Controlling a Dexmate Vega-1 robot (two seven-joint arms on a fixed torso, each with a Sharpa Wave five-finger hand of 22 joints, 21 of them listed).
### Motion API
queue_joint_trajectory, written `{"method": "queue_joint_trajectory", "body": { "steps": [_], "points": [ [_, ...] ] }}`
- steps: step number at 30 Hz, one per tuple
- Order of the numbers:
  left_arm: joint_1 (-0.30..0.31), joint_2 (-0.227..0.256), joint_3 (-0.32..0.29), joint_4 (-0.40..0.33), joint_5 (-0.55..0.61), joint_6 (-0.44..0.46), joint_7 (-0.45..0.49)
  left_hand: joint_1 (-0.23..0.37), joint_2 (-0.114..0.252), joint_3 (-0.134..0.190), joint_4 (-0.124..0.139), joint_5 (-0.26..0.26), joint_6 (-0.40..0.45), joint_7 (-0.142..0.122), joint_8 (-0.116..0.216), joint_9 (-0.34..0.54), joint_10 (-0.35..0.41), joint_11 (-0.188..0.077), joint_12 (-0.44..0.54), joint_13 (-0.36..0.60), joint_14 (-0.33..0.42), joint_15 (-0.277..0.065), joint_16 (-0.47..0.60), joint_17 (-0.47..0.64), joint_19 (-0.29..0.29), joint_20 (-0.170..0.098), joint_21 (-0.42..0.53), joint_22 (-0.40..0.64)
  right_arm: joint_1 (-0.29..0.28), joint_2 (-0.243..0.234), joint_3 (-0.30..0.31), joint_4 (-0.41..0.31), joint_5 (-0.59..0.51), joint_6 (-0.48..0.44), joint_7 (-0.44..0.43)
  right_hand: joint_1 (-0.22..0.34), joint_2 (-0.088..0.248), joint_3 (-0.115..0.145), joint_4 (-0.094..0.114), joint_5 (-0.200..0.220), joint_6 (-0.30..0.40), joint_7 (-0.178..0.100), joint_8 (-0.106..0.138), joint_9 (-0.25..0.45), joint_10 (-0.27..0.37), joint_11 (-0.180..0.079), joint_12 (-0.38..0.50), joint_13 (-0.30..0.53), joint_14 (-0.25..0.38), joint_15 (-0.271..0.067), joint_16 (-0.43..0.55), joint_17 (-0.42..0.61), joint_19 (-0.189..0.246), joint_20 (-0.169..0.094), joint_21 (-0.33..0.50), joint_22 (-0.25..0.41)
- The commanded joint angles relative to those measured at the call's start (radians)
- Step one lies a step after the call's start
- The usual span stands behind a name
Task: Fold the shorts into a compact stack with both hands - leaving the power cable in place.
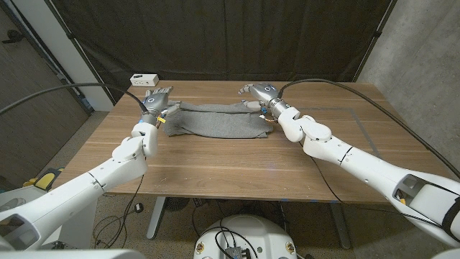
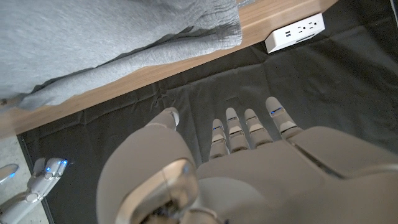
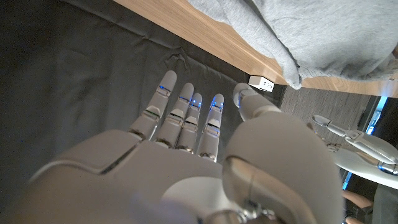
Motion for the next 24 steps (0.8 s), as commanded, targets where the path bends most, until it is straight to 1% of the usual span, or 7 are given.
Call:
{"method": "queue_joint_trajectory", "body": {
  "steps": [1,4,9,12,18,20,24],
  "points": [
    [0.107,0.043,-0.114,-0.058,-0.151,-0.115,0.025,-0.033,-0.008,-0.017,0.004,-0.007,-0.037,-0.002,-0.004,-0.002,-0.025,0.004,-0.014,-0.007,-0.025,-0.001,-0.012,-0.001,-0.026,-0.013,-0.011,0.001,-0.048,0.003,0.046,-0.021,0.098,0.07,0.016,-0.084,0.019,-0.018,0.039,-0.002,-0.125,0.0,-0.011,-0.002,-0.046,0.012,-0.006,-0.017,-0.037,-0.028,-0.003,-0.027,-0.021,0.006,-0.026,0.0],
    [0.118,0.055,-0.125,-0.064,-0.173,-0.13,0.011,-0.067,-0.02,-0.036,0.004,-0.012,-0.077,0.014,-0.003,-0.004,-0.057,0.006,-0.024,-0.018,-0.07,-0.011,-0.027,-0.01,-0.048,-0.034,-0.026,0.0,-0.049,0.002,0.05,-0.01,0.124,0.099,0.028,-0.135,0.021,-0.038,0.056,-0.002,-0.175,0.02,-0.005,-0.004,-0.081,0.016,-0.009,-0.029,-0.088,-0.017,-0.013,-0.045,-0.041,-0.011,-0.048,-0.001],
    [0.127,0.07,-0.137,-0.07,-0.208,-0.143,-0.019,-0.119,-0.041,-0.069,0.001,-0.008,-0.175,0.041,-0.006,-0.009,-0.124,-0.007,-0.038,-0.041,-0.154,-0.029,-0.04,-0.023,-0.09,-0.107,-0.056,-0.002,-0.053,0.008,0.056,0.003,0.177,0.124,0.068,-0.234,0.027,-0.078,0.088,0.005,-0.261,0.05,-0.003,-0.009,-0.203,-0.006,-0.015,-0.058,-0.217,-0.018,-0.024,-0.096,-0.097,-0.052,-0.105,-0.003],
    [0.129,0.077,-0.139,-0.074,-0.222,-0.142,-0.034,-0.134,-0.049,-0.079,-0.001,-0.005,-0.203,0.055,-0.006,-0.009,-0.15,-0.015,-0.041,-0.048,-0.176,-0.033,-0.04,-0.026,-0.108,-0.114,-0.068,-0.003,-0.055,0.01,0.06,0.012,0.209,0.141,0.089,-0.287,0.026,-0.103,0.111,0.01,-0.304,0.053,-0.004,-0.01,-0.246,-0.004,-0.014,-0.068,-0.267,-0.012,-0.023,-0.118,-0.124,-0.053,-0.133,-0.003],
    [0.115,0.094,-0.121,-0.093,-0.218,-0.083,-0.081,-0.174,-0.108,-0.126,-0.009,0.002,-0.25,0.077,-0.001,-0.01,-0.185,-0.006,-0.038,-0.062,-0.215,-0.018,-0.038,-0.029,-0.163,-0.073,-0.102,-0.002,-0.069,0.017,0.062,0.009,0.22,0.127,0.091,-0.358,0.018,-0.142,0.142,0.015,-0.341,0.063,-0.001,-0.011,-0.286,0.007,-0.012,-0.076,-0.316,-0.001,-0.02,-0.142,-0.171,-0.044,-0.171,-0.003],
    [0.107,0.105,-0.109,-0.1,-0.206,-0.06,-0.099,-0.193,-0.149,-0.156,-0.014,0.011,-0.247,0.092,0.007,-0.009,-0.184,0.004,-0.031,-0.067,-0.23,-0.002,-0.035,-0.029,-0.194,-0.041,-0.121,-0.001,-0.072,0.017,0.058,0.007,0.217,0.12,0.094,-0.382,0.013,-0.155,0.151,0.017,-0.355,0.066,-0.001,-0.012,-0.3,0.011,-0.011,-0.078,-0.337,0.006,-0.021,-0.151,-0.19,-0.038,-0.187,-0.003],
    [0.095,0.124,-0.094,-0.107,-0.194,-0.044,-0.124,-0.202,-0.182,-0.179,-0.02,0.021,-0.239,0.11,0.012,-0.009,-0.178,0.023,-0.025,-0.07,-0.243,0.01,-0.035,-0.029,-0.209,-0.032,-0.133,0.0,-0.073,0.015,0.056,0.004,0.221,0.112,0.11,-0.404,0.007,-0.169,0.158,0.021,-0.369,0.066,0.0,-0.012,-0.319,0.01,-0.012,-0.08,-0.353,0.011,-0.02,-0.162,-0.213,-0.041,-0.204,-0.004]
  ]
}}
